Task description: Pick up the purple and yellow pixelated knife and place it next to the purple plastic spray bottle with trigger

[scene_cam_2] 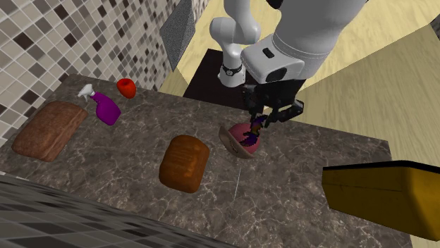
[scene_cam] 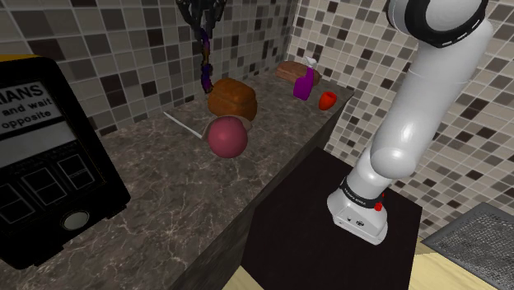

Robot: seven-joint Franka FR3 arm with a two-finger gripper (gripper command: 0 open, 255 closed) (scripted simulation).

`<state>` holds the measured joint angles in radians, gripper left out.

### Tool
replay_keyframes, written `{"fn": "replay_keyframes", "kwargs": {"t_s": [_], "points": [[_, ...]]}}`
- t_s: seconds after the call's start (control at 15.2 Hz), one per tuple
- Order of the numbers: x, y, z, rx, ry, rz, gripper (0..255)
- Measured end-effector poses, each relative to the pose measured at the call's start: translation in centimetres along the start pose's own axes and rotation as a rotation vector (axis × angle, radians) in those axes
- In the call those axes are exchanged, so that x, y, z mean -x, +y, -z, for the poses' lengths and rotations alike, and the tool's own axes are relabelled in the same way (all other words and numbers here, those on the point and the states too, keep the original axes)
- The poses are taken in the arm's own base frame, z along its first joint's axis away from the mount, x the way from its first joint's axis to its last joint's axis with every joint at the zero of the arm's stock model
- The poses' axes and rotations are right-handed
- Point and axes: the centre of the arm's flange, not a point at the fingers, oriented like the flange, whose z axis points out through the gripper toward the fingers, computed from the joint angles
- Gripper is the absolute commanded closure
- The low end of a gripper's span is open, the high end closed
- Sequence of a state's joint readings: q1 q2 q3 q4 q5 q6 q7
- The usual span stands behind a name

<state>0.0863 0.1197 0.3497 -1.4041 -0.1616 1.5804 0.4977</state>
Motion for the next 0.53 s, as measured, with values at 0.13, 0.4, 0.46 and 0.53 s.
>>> {"fn": "replay_keyframes", "kwargs": {"t_s": [0.13, 0.4, 0.46, 0.53], "points": [[-0.1, 0.1, 1.0, 0.0, 0.0, 0.0, 255], [-0.2, 0.1, 3.1, 0.0, 0.0, 0.0, 255], [-0.4, 0.1, 3.6, 0.0, 0.0, 0.0, 255], [-0.4, 0.2, 4.1, 0.0, 0.0, 0.0, 255]]}}
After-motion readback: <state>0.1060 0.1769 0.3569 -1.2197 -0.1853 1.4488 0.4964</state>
